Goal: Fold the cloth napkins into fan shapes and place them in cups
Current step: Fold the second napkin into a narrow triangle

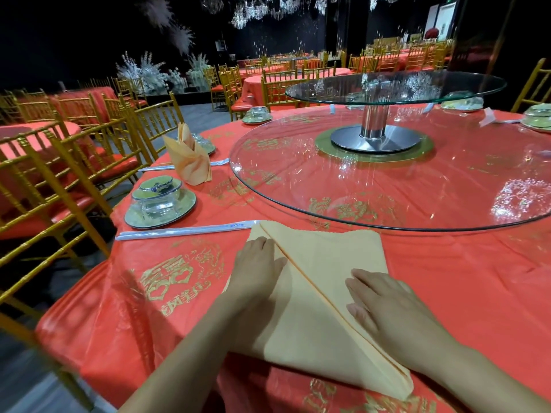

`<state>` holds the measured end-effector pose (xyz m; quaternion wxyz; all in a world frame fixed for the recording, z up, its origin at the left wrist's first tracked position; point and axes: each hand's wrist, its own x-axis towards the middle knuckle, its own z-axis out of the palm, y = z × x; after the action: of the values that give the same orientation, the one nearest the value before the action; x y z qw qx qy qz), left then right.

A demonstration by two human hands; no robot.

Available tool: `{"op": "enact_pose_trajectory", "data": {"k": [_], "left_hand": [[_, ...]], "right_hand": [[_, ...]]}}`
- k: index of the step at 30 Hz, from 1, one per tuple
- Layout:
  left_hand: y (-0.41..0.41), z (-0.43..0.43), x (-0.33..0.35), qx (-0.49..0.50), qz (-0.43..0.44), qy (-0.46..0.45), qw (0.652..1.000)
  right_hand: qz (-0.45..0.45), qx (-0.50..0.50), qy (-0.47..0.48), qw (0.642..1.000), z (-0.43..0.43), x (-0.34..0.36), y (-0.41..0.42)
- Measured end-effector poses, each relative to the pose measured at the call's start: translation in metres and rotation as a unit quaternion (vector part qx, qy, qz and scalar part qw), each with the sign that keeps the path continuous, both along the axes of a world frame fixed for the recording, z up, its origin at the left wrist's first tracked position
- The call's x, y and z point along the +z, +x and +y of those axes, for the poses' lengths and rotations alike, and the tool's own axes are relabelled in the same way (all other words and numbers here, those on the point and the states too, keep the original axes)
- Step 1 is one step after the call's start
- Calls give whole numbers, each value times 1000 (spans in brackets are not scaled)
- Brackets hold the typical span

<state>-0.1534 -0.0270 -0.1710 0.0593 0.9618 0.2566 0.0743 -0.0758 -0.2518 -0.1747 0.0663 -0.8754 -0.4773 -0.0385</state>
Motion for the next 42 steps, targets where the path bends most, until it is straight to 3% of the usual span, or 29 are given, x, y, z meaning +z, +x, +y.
{"op": "enact_pose_trajectory", "data": {"k": [8,12,16,19,23,26,34,42], "left_hand": [[1,0,9,5,-10,-17,1000],[4,0,11,9,5,23,1000],[10,-5,6,18,49,67,996],[11,-7,0,23,48,93,994],[10,-7,-3,23,28,97,995],[10,-8,-4,25,27,106,994],[10,-10,-3,24,27,114,993],[10,-10,-3,25,31,124,992]], "right_hand": [[-2,17,3,1000,-2,6,0],[23,5,6,1000,-3,5,-2],[97,32,83,991,-7,8,-5],[67,9,141,988,-26,13,-19],[98,-36,64,992,-59,24,-41],[117,-43,100,987,-67,19,-49],[-11,-26,181,983,-63,5,-56],[-16,-75,149,986,-60,2,-70]]}}
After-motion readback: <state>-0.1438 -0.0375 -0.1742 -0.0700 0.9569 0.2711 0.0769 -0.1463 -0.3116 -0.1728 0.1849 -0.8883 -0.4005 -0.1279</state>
